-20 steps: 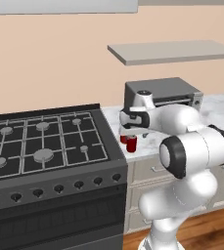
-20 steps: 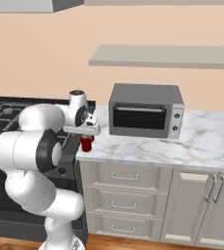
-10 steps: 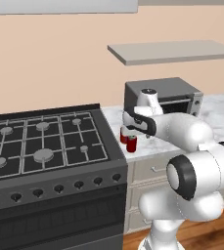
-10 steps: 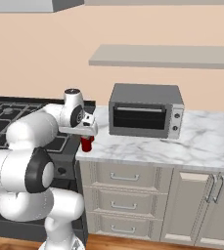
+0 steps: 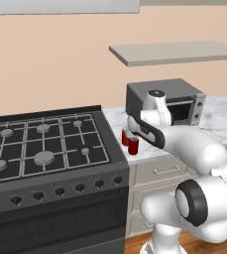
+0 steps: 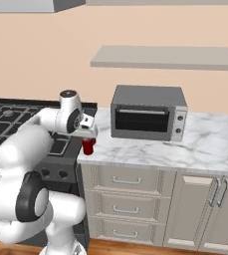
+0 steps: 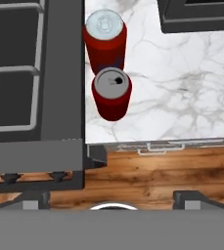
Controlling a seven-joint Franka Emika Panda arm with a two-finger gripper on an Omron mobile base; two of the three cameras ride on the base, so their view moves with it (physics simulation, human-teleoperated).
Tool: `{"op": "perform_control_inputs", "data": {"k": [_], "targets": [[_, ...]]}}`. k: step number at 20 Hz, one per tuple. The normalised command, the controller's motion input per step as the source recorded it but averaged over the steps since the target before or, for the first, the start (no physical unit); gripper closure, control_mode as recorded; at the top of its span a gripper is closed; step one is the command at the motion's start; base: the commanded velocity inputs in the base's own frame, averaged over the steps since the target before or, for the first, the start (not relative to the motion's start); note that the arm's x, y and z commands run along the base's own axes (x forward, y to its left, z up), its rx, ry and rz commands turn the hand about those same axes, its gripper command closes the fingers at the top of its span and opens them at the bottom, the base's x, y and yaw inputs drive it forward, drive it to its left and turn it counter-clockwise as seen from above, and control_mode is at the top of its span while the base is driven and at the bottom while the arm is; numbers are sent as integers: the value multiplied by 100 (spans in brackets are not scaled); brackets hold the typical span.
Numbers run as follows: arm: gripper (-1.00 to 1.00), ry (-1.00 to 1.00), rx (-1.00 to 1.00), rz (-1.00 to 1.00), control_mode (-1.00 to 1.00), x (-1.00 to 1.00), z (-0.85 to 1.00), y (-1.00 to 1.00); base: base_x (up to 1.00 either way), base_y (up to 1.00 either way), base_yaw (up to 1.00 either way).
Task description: Four empty soda cans are scattered around the kitchen. Gather all the cans and cluster them next to the stove for recycling.
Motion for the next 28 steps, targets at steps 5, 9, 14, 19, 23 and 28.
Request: {"op": "perform_control_inputs", "data": {"k": [5, 9, 14, 19, 23, 28], "targets": [[-100, -7, 0, 0, -100, -24, 24, 0, 0, 0, 0], [-100, 0, 0, 0, -100, -18, 21, 0, 0, 0, 0], [-100, 1, 0, 0, 100, -5, 3, -1, -46, -16, -2], [-100, 0, 0, 0, 100, 0, 0, 0, -36, -45, -11], [-100, 0, 0, 0, 100, 0, 0, 0, -1, -68, -13], [-100, 0, 0, 0, 100, 0, 0, 0, 0, -57, -35]]}}
